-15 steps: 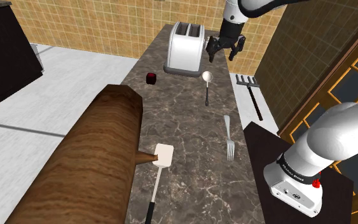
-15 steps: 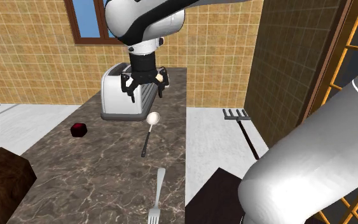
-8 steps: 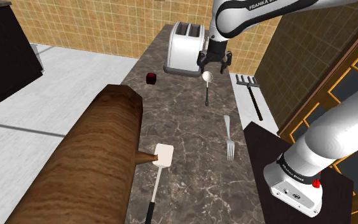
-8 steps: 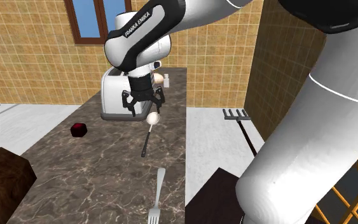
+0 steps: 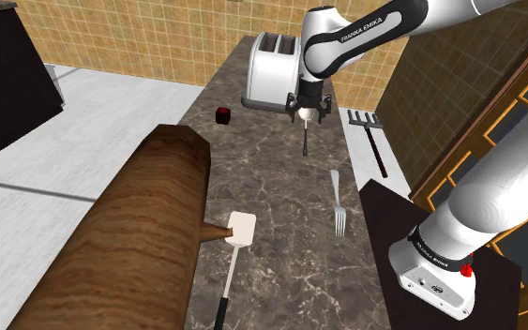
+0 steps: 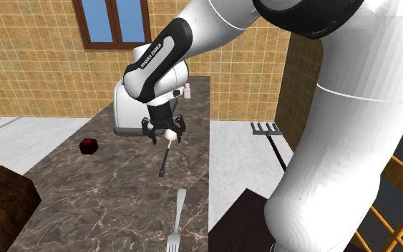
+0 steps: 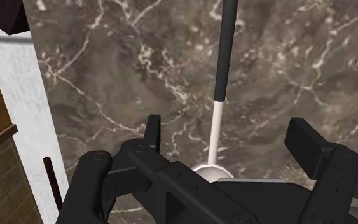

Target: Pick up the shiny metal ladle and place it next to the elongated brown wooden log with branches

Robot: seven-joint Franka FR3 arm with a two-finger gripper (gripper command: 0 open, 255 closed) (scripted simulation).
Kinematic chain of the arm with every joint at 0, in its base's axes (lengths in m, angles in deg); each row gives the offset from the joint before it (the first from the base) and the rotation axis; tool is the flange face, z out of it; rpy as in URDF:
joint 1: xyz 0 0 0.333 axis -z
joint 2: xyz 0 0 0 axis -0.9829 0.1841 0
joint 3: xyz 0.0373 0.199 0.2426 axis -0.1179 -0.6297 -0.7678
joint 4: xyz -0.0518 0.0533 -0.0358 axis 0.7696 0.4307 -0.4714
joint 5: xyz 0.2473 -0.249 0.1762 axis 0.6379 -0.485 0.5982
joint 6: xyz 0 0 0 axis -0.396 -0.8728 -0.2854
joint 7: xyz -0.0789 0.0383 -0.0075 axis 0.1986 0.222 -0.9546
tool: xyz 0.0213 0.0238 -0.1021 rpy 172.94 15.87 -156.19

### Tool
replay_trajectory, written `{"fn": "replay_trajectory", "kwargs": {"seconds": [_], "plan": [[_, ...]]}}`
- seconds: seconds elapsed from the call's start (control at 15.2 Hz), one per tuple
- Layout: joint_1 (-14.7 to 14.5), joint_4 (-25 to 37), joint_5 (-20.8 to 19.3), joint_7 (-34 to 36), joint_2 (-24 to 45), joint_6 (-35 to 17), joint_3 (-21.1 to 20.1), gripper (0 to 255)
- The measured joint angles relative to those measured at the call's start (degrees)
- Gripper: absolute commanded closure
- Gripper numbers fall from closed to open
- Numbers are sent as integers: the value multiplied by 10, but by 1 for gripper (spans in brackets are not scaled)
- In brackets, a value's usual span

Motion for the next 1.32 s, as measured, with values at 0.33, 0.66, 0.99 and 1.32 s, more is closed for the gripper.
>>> {"fn": "replay_trajectory", "kwargs": {"seconds": [0.33, 0.66, 0.99, 1.32], "plan": [[2, -16, -6, 4, 17, -32, 2, 0], [2, -18, -7, 4, 18, -35, 2, 0], [2, -18, -7, 4, 18, -35, 2, 255], [2, -18, -7, 4, 18, -35, 2, 255]]}}
